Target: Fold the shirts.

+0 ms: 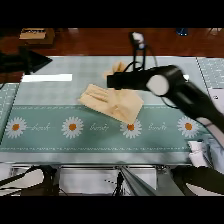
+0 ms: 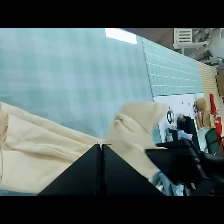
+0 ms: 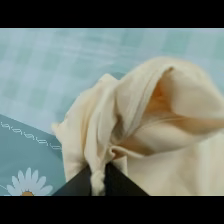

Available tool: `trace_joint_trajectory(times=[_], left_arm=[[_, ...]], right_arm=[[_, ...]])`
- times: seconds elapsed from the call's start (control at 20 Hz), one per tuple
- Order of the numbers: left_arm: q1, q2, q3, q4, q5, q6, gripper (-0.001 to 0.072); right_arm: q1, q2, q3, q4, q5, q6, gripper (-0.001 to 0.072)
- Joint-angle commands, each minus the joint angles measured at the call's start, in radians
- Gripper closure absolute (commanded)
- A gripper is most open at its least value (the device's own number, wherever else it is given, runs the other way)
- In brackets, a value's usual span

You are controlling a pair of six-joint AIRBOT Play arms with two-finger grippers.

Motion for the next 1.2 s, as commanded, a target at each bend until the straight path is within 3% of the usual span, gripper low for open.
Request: trace_joint_trajectory(times=[0.0, 0.15, 0.3, 0.35, 0.4, 0.45, 0.65, 0.8, 1.0, 1.05, 1.15], left_arm=[[0.108, 0.094, 0.0, -0.001, -0.094, 0.026, 0.069], [0.09, 0.108, 0.0, 0.0, -0.165, 0.055, 0.069], [0.068, 0.108, -0.001, 0.0, -0.193, 0.079, 0.069], [0.065, 0.108, -0.002, 0.0, -0.193, 0.079, 0.069], [0.062, 0.108, -0.005, 0.0, -0.192, 0.079, 0.069], [0.062, 0.108, -0.01, 0.0, -0.192, 0.082, 0.069], [0.063, 0.107, -0.037, 0.0, -0.189, 0.105, 0.069], [0.063, 0.105, -0.047, 0.006, -0.189, 0.106, 0.069], [0.064, 0.105, -0.047, 0.033, -0.189, 0.109, 0.069], [0.063, 0.105, -0.047, 0.033, -0.189, 0.109, 0.069], [0.063, 0.105, -0.047, 0.033, -0.185, 0.117, 0.069]], right_arm=[[0.063, -0.189, 0.001, 0.117, -0.289, 0.056, 0.0683], [0.077, -0.275, 0.001, 0.33, -0.447, 0.061, 0.0683], [0.08, -0.294, 0.001, 0.339, -0.516, 0.059, 0.0674], [0.08, -0.293, 0.001, 0.341, -0.531, 0.059, 0.0527], [0.08, -0.29, 0.001, 0.343, -0.549, 0.06, 0.0277], [0.079, -0.281, 0.001, 0.341, -0.552, 0.059, 0.0158], [0.016, -0.171, 0.001, 0.298, -0.504, -0.071, 0.0169], [-0.124, -0.037, 0.001, 0.097, -0.218, -0.102, 0.0171], [-0.328, 0.096, -0.006, -0.354, 0.62, -0.122, 0.0183], [-0.37, 0.1, -0.035, -0.425, 0.765, -0.165, 0.0183], [-0.449, 0.111, -0.133, -0.306, 0.795, -0.196, 0.0149]])
